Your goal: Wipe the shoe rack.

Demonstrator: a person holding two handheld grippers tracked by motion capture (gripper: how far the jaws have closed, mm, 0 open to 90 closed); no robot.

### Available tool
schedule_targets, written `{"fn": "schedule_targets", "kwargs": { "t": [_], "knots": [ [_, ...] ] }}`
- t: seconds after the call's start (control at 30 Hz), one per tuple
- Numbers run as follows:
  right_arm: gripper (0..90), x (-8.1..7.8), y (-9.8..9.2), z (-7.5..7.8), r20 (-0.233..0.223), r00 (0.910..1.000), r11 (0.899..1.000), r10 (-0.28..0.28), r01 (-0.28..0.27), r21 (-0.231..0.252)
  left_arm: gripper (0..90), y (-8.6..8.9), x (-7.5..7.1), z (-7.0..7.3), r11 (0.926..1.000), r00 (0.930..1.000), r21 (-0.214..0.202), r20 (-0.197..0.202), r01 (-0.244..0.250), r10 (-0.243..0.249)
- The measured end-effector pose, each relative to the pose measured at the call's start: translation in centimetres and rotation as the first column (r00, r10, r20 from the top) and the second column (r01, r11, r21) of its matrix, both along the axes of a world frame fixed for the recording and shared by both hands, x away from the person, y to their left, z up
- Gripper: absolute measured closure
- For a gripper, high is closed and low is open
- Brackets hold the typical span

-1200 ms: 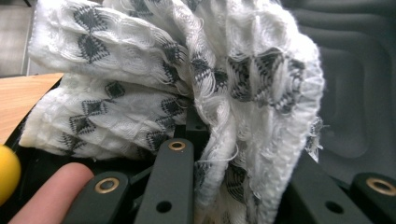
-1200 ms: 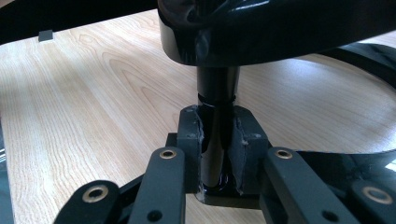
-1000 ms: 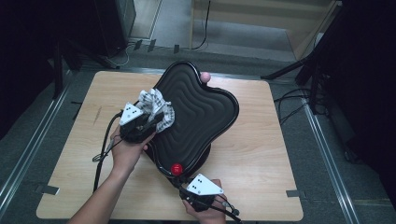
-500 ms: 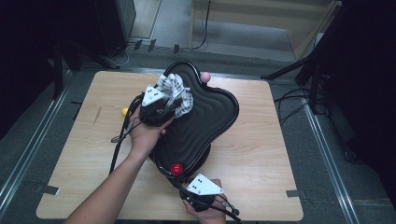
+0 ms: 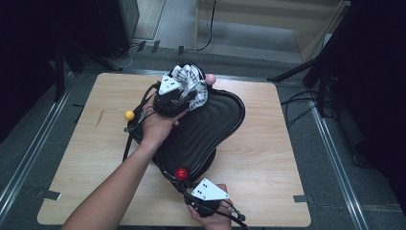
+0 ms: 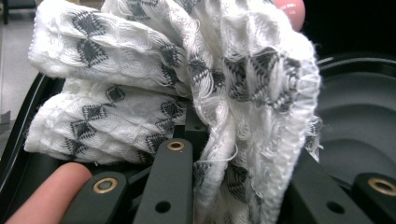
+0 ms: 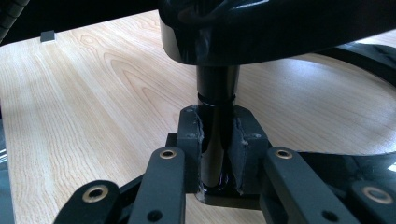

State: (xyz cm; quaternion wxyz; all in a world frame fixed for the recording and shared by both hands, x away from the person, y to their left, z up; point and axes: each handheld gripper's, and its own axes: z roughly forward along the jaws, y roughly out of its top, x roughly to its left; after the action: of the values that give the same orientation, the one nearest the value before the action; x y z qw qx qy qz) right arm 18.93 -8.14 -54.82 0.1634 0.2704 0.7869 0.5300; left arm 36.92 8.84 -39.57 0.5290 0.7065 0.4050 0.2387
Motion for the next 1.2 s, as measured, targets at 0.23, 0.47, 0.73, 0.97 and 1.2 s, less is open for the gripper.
{"fn": "schedule_targets", "kwargs": {
  "t": [0.23, 0.47, 0.73, 0.97, 1.2],
  "knots": [
    [76.0, 0.0, 0.0, 0.0, 0.0, 1.0, 1.0, 0.001, -0.001, 0.0, 77.1, 1.2, -1.3, -1.2, 0.9999, 1.0, -0.015, 0.0, 0.0, 0.0],
    [76.0, 0.0, 0.0, 0.0, 0.001, 1.0, 1.0, 0.001, -0.001, 0.0, 77.2, 1.9, -2.9, -2.2, 0.9999, 1.0, -0.017, 0.005, -0.003, 0.003],
    [76.0, 0.0, 0.0, 0.0, 0.002, 1.0, 1.0, 0.001, -0.001, 0.0, 77.3, 3.5, -5.0, -3.9, 0.9997, 0.9999, -0.021, -0.002, -0.015, 0.015],
    [76.0, 0.0, 0.0, 0.0, 0.004, 1.0, 1.0, -0.002, 0.002, -0.001, 77.3, 4.8, -6.4, -4.8, 0.9996, 0.9997, -0.021, -0.011, -0.02, 0.02],
    [76.0, 0.0, 0.0, 0.0, 0.003, 1.0, 1.0, -0.003, 0.003, 0.001, 77.4, 5.9, -7.9, -5.9, 0.9988, 0.9993, -0.036, -0.018, -0.034, 0.033]
  ]
}}
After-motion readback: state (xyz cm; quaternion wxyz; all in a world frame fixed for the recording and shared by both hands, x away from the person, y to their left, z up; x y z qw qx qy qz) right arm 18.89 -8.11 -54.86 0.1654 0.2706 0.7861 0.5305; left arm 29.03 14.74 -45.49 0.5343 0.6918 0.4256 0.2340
